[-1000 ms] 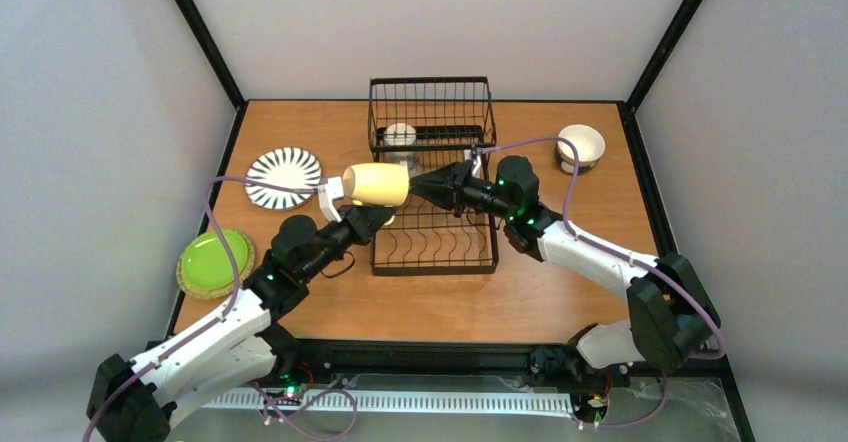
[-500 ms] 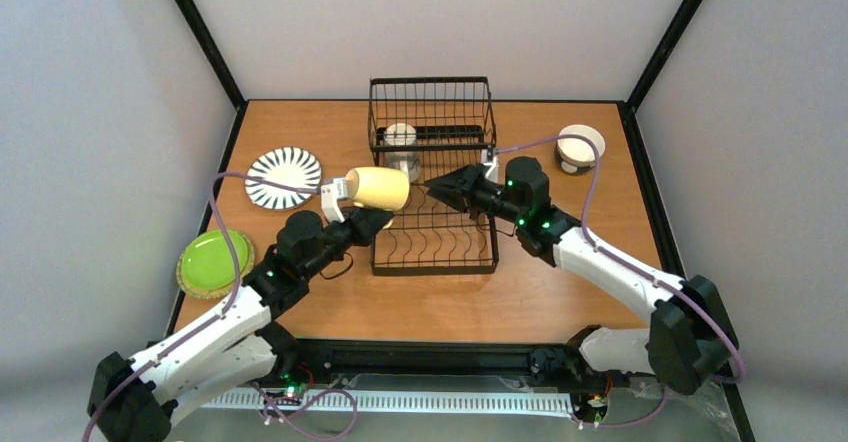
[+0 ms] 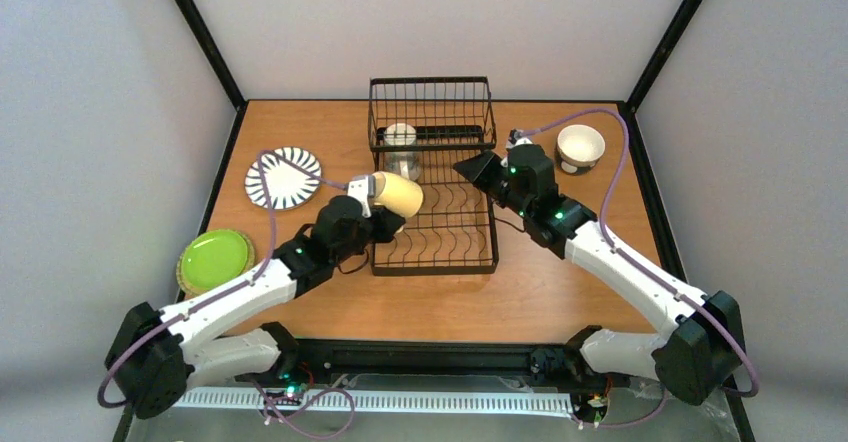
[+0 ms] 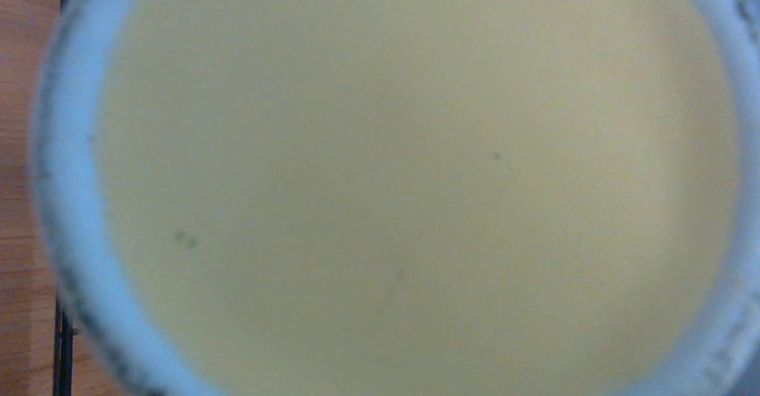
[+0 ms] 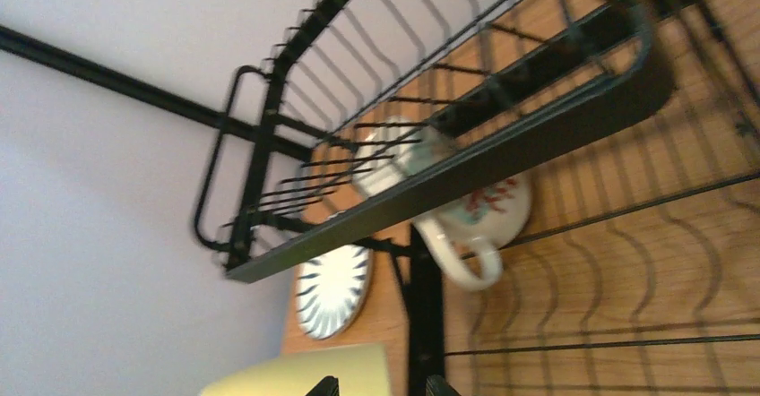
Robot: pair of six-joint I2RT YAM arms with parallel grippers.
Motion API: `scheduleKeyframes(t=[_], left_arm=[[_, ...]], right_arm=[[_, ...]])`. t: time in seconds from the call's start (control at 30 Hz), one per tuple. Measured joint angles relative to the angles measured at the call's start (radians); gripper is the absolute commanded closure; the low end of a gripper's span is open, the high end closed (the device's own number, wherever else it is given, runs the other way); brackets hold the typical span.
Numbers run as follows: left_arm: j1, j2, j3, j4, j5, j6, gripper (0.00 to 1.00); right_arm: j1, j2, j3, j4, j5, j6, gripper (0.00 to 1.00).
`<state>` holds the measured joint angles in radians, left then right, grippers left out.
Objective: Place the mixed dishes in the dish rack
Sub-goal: Pass from the right arm to the left, then place the upside down cup on the dish rack.
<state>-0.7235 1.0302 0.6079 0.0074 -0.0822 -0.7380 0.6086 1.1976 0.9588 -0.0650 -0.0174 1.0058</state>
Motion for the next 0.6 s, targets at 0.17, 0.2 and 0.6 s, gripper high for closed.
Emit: scheduleKeyframes(t=[0.17, 0.2, 0.6], left_arm=[[-0.066, 0.102, 0.072, -0.04, -0.091, -0.001, 1.0], [-0.078, 0.127, 0.09, -0.047, -0.111, -0.002, 1.0], [-0.189, 0.444, 0.296, -0.126, -0.289, -0.008, 1.0]], right_arm=[[0.0, 0.039, 0.0, -0.035, 0.106, -0.077, 0.44], [0.0, 0.047, 0.0, -0.037, 0.126, -0.09, 0.44], [-0.002, 0.075, 0.037, -0.046, 0.357, -0.226, 0.44]])
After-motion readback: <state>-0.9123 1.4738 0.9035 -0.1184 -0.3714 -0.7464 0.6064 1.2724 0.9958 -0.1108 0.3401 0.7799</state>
